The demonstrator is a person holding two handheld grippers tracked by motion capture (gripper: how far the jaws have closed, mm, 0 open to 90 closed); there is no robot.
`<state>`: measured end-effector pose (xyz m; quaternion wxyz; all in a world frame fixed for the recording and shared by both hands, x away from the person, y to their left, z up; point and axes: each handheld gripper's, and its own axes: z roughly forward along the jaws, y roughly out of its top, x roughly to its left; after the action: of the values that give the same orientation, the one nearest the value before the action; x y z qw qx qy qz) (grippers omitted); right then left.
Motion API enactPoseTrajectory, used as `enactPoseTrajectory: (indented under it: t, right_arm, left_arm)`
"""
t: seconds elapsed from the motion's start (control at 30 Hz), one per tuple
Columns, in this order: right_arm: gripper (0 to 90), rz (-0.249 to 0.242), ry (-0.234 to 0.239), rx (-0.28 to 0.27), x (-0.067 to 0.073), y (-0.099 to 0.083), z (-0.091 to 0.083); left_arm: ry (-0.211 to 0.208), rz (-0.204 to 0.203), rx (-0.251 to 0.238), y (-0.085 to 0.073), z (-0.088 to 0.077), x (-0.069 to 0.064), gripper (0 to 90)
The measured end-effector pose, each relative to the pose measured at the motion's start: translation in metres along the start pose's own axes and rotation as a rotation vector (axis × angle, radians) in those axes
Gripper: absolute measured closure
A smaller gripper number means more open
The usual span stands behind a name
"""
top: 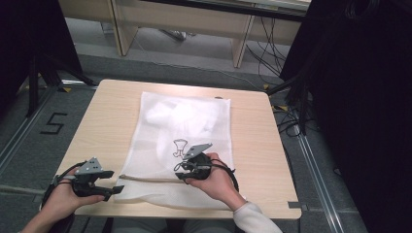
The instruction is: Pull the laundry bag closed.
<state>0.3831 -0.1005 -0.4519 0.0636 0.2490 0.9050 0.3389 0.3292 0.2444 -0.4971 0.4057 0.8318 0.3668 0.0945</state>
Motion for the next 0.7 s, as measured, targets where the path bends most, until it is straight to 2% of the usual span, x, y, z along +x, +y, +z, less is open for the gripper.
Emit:
enactPoseTrajectory:
  t: [0.07,0.1,0.17,0.2,0.27,0.3,0.43,0.53,0.57,0.7]
  right_arm:
    - [60.6,-0.003,0.012,-0.005,0.003,0.005,0.006]
    - [59.3,0.007,0.021,0.010,0.006,0.009,0.009]
    - [57.4,0.003,0.015,-0.009,0.009,0.015,0.015]
    - [56.9,-0.003,0.019,-0.025,0.010,0.019,0.018]
    - [56.9,-0.014,0.034,-0.030,0.013,0.025,0.022]
    - [57.7,-0.030,0.033,-0.040,0.015,0.028,0.025]
    - [60.8,-0.092,0.038,-0.047,0.024,0.041,0.036]
    - [63.1,-0.123,0.053,-0.029,0.029,0.050,0.044]
    - [63.4,-0.127,0.057,-0.034,0.031,0.052,0.048]
    - [67.3,-0.150,0.082,-0.018,0.037,0.062,0.060]
  left_arm:
    - [0.002,0.016,0.005,0.000,-0.001,0.001,28.7]
    - [0.005,-0.002,0.004,0.000,-0.001,0.001,28.8]
    - [-0.001,0.010,0.002,0.000,-0.002,0.002,29.0]
    - [-0.006,-0.011,-0.014,0.000,-0.001,0.001,29.2]
    - [-0.006,-0.013,-0.018,0.000,-0.001,0.001,29.2]
    - [-0.004,-0.001,-0.008,0.000,-0.001,0.002,29.2]
    - [-0.006,-0.014,-0.017,0.000,-0.001,0.001,29.2]
    - [0.001,-0.012,-0.011,0.000,-0.002,0.001,29.3]
    - [-0.011,-0.016,-0.020,0.000,-0.001,0.001,29.3]
    - [-0.010,-0.015,-0.019,0.000,-0.002,0.001,29.4]
